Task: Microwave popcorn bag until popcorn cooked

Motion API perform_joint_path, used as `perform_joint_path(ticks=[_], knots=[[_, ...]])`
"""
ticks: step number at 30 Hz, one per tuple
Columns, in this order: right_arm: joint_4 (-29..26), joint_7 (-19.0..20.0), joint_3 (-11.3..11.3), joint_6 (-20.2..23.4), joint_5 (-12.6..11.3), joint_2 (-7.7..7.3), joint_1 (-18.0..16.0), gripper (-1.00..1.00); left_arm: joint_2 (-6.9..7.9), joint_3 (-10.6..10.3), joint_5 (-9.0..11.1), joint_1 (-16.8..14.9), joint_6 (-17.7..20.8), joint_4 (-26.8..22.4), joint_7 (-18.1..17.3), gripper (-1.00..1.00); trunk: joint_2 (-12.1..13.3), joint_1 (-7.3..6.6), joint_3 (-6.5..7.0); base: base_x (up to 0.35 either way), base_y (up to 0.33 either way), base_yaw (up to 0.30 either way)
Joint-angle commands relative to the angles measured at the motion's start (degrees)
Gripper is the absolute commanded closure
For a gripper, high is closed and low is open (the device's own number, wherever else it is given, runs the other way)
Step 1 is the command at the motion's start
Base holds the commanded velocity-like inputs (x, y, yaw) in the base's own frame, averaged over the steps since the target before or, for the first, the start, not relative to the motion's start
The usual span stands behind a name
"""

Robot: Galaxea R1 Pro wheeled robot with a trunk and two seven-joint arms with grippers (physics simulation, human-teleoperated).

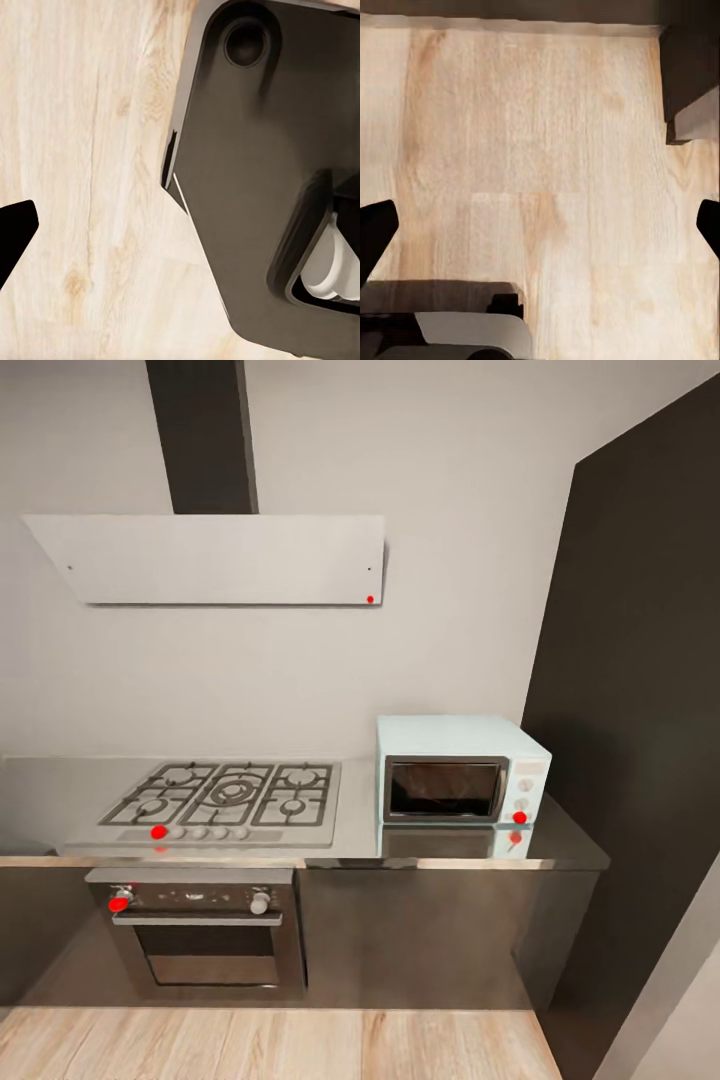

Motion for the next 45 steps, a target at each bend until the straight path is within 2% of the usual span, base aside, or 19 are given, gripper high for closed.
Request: perform_joint_path(ticks=[1, 2, 3, 4, 5, 12, 17, 19, 24, 33, 36, 40, 43, 45], knots=[[-1.2, 0.3, -0.5, -2.4, 0.2, 0.12, 0.0, -1.0, -0.01, 0.3, 0.0, 0.0, 0.3, -0.1, 0.0, -1.0, 0.0, 0.02, -0.02, 0.0, 0.0, 0.0], [-4.6, 0.4, -0.5, -5.2, 0.2, 0.99, 0.0, -1.0, -0.01, 0.3, 0.0, 0.0, 0.4, -0.1, 0.0, -1.0, 0.0, 0.02, -0.02, 0.0, 0.0, 0.0], [-6.8, 0.3, -0.5, -5.9, 0.2, 1.59, 0.0, -1.0, -0.01, 0.3, 0.0, 0.0, 0.4, -0.1, 0.0, -1.0, 0.0, 0.02, -0.02, 0.0, 0.0, 0.0], [-11.7, 0.4, -0.5, -6.7, 0.2, 2.74, 0.0, -1.0, -0.01, 0.3, 0.0, 0.0, 0.4, -0.1, 0.0, -1.0, 0.0, 0.02, -0.02, 0.0, 0.0, 0.0], [-14.4, 0.4, -0.5, -6.8, 0.1, 3.15, 0.0, -1.0, -0.01, 0.3, 0.0, 0.0, 0.4, -0.1, 0.0, -1.0, 0.0, 0.02, -0.02, 0.0, 0.0, 0.0], [-27.8, 0.4, -0.5, -7.2, -0.1, 4.37, 0.0, -1.0, -0.01, 0.3, 0.0, 0.0, 0.4, -0.1, 0.0, -1.0, 0.0, 0.02, -0.02, 0.0, 0.0, 0.0], [-31.9, 0.4, -0.4, -9.8, -0.1, 4.73, 0.0, -1.0, -0.01, 0.3, 0.0, 0.0, 0.3, -0.1, 0.0, -1.0, 0.0, 0.02, -0.02, 0.0, 0.0, 0.0], [-34.8, 0.4, -0.4, -11.0, -0.2, 5.61, 0.0, -1.0, -0.01, 0.3, 0.0, 0.0, 0.3, -0.1, 0.0, -1.0, 0.0, 0.02, -0.02, 0.077, -0.012, 0.0], [-39.0, 0.3, -0.2, -11.1, -0.2, 6.91, 0.0, -1.0, -0.01, 0.3, 0.0, 0.0, 0.3, -0.1, 0.0, -1.0, 0.0, 0.02, -0.02, 0.233, -0.124, 0.0], [-44.5, 0.3, 1.8, -10.6, -0.4, 7.31, -0.2, -1.0, -0.01, 0.3, 0.0, 0.0, 0.3, -0.1, 0.0, -1.0, 0.0, 0.02, -0.02, 0.281, -0.161, 0.0], [-46.7, 0.3, 1.9, -10.7, -1.5, 7.32, -0.2, -1.0, 0.01, 0.3, 0.0, 0.0, 0.3, -0.1, 0.0, -1.0, 0.0, 0.02, -0.02, 0.183, -0.132, 0.0], [-49.1, 0.3, 2.1, -10.7, -4.7, 7.32, -0.2, -1.0, 0.07, 0.3, 0.0, 0.0, 0.3, -0.1, 0.0, -1.0, 0.0, 0.02, -0.02, 0.05, -0.036, 0.0], [-51.1, 0.3, 2.1, -10.5, -5.4, 7.32, -0.2, -1.0, 0.08, 0.3, 0.0, 0.0, 0.3, -0.1, 0.0, -1.0, 0.0, 0.02, -0.02, 0.011, -0.008, 0.0], [-54.6, 0.3, 3.4, -7.5, -5.7, 7.32, -0.2, -1.0, 0.08, 0.3, 0.0, 0.0, 0.3, -0.1, 0.0, -1.0, 0.0, 0.02, -0.02, 0.002, -0.002, 0.0]])
